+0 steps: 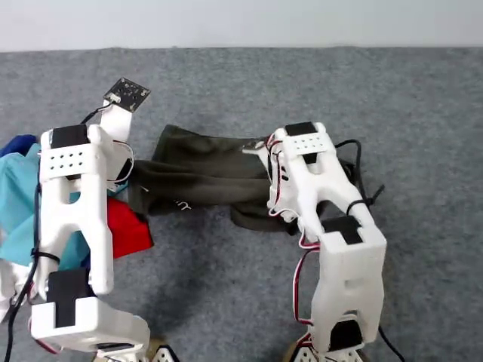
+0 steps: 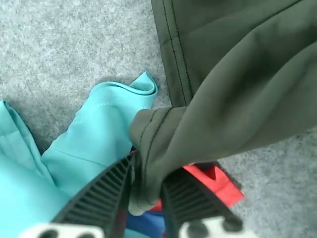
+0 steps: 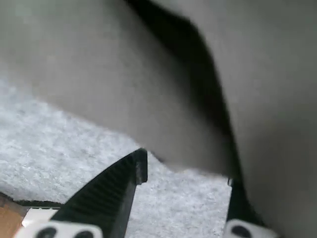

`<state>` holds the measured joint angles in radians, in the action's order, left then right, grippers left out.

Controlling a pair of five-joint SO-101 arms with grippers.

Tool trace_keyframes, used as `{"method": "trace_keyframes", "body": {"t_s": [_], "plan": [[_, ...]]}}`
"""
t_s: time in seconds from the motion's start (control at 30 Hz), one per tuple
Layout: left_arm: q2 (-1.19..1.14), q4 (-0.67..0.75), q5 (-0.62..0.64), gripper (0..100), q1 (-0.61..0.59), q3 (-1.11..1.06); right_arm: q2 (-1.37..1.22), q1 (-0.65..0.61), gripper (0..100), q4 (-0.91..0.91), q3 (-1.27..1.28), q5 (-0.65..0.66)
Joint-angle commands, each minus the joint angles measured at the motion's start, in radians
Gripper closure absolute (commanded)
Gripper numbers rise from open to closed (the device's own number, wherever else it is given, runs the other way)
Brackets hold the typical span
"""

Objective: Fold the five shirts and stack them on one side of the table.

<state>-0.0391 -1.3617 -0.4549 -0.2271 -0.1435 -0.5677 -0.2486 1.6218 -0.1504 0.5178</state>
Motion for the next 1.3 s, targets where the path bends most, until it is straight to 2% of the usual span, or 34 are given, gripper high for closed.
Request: {"method": "trace_keyframes", "body": {"t_s": [0.0,0.23,0.4,0.6,0.7,0.83,0.93,1.17,1.27], "plan": [[0.006,0.021,0.008,98,-0.008,0.041,-0.022,-0.008,73.4,-0.008,-0.049,0.012],[0.005,0.021,0.008,98,-0.006,0.039,-0.116,-0.042,75.2,-0.021,-0.049,0.014],[0.005,0.021,0.008,98,-0.006,0.038,-0.127,-0.05,99.2,-0.021,-0.063,0.015],[0.005,0.02,0.008,98,-0.005,0.038,-0.122,-0.048,98.8,-0.001,-0.084,0.02],[0.005,0.015,0.009,98,-0.008,0.036,-0.081,-0.048,98.8,0.05,-0.103,0.064],[0.015,0.011,0.009,98,-0.003,0.041,0.082,-0.038,98.8,0.117,-0.104,0.092],[0.015,-0.043,0.009,98,-0.002,0.104,0.248,-0.007,98.8,0.145,-0.103,0.123],[0.015,-0.238,0.176,98,0.006,0.469,0.657,0.094,98.8,0.14,-0.103,0.178],[0.015,-0.296,0.187,98,0.04,0.63,0.82,0.147,98.8,0.11,-0.103,0.176]]}}
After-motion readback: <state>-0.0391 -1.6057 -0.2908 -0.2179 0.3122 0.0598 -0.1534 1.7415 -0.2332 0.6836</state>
